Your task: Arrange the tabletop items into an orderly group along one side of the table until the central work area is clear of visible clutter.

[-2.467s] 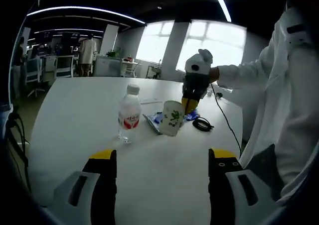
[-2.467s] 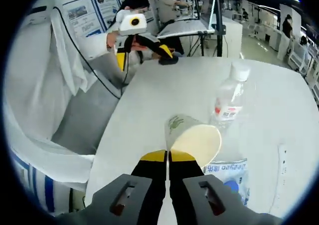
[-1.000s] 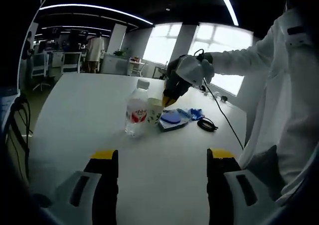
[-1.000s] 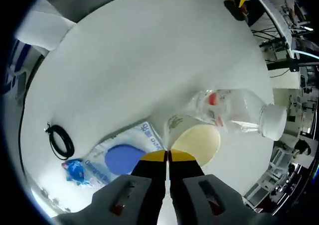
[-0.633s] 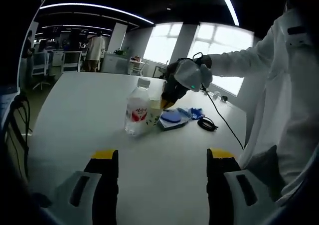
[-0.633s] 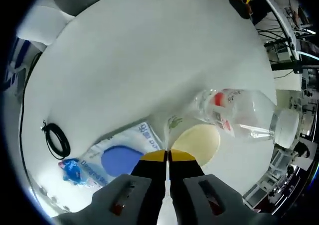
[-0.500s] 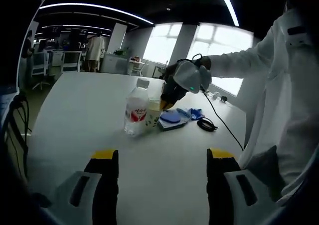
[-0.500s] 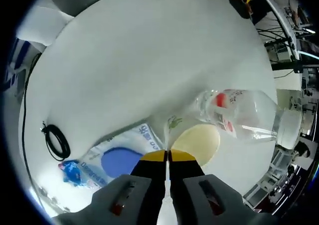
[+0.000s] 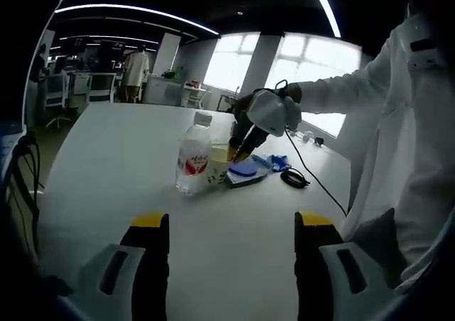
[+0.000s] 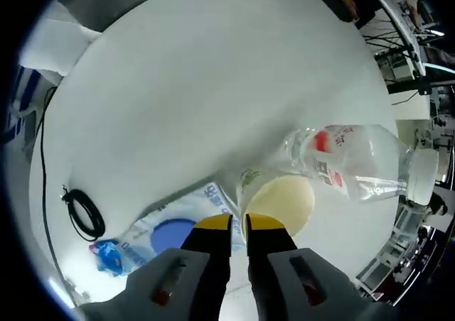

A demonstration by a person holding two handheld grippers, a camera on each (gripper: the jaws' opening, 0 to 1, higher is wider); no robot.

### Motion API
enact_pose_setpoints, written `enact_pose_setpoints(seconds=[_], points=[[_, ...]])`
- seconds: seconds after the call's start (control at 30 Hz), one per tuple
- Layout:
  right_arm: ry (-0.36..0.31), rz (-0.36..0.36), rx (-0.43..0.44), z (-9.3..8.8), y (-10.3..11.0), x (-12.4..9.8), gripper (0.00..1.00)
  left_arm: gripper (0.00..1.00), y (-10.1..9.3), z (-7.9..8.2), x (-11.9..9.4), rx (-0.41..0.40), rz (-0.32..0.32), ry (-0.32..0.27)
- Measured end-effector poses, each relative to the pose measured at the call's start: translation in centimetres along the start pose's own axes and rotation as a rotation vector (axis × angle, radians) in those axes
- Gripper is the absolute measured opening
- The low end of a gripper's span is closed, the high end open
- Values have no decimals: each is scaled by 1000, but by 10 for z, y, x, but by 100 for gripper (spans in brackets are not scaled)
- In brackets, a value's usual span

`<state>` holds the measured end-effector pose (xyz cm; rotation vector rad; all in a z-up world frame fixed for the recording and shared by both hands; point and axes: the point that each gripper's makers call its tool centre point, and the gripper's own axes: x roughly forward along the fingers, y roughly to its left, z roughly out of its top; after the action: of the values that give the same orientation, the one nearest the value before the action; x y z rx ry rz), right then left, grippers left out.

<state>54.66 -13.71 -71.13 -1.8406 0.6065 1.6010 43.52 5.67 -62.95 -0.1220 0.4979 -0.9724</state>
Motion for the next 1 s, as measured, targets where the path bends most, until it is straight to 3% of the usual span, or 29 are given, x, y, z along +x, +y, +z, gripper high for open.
enact_pose_setpoints(seconds=[0.17,0.5,1.0], points=[[-18,-7,17,2,2,0,19,73,-1,1,1,1,-3,-1],[-48,-25,59,4,6,-2,29,73,-3,3,4,12,-11,7],[-142,-94,237,8,14,-10,49,73,-12,16,13,47,-41,18]])
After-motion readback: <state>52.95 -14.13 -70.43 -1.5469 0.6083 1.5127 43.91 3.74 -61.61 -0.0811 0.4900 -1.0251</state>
